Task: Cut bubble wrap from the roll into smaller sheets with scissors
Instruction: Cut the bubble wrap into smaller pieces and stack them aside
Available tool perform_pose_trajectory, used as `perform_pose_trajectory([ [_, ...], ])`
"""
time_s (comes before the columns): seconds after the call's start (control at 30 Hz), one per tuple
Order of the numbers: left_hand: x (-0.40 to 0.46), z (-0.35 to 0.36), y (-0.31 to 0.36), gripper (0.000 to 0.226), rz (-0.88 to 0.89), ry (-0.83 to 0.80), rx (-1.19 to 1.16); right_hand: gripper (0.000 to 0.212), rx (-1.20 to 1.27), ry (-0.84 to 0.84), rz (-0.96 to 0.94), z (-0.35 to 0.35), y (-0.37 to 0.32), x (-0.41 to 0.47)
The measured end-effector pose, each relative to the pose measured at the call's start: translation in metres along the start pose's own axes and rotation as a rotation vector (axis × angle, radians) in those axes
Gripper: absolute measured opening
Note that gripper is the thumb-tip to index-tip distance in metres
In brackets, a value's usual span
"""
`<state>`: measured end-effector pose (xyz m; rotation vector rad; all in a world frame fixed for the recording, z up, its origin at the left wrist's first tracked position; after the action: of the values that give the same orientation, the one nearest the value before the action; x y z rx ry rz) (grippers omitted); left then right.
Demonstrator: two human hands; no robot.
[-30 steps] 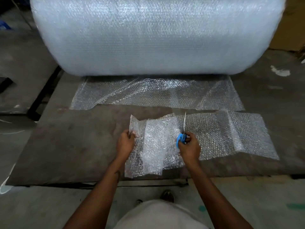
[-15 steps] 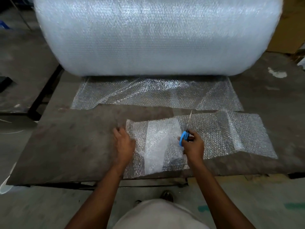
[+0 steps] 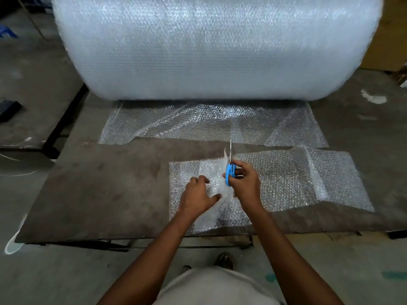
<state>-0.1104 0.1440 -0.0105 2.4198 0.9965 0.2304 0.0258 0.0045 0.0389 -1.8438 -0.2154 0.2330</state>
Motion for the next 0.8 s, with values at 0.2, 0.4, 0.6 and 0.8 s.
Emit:
perform_pose_trajectory([
  [0.2,-0.017,0.002,0.021,0.095,0.104,0.066,0.332,0.054,-0.104,0.169,0.047,-0.038,0.029,-0.004],
  [0.4,-0.028,0.01,0.036,0.078,0.137,0.072,0.491,0.054,-0.258,0.24,0.039,-0.063,0.055,-0.011],
  [0.6,-0.029,0.001,0.038,0.044,0.176,0.152,0.436,0.049,-0.304,0.235,0.061,-0.068,0.072,-0.01],
  [0.8,-0.021,0.0,0.03,0.034,0.146,0.145,0.303,0.046,-0.345,0.301,-0.028,-0.1,0.06,0.006],
])
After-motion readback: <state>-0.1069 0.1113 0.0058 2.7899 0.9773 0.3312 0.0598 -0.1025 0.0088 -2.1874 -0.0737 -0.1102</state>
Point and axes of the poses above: each hand's wrist, its own x-axis towards the middle knuckle, its own z-axis out of the palm, y = z × x, the point moved 9 cm from there along x, towards the middle knuckle, and after that the axes turned 10 degrees about y, right-handed, at the moved point
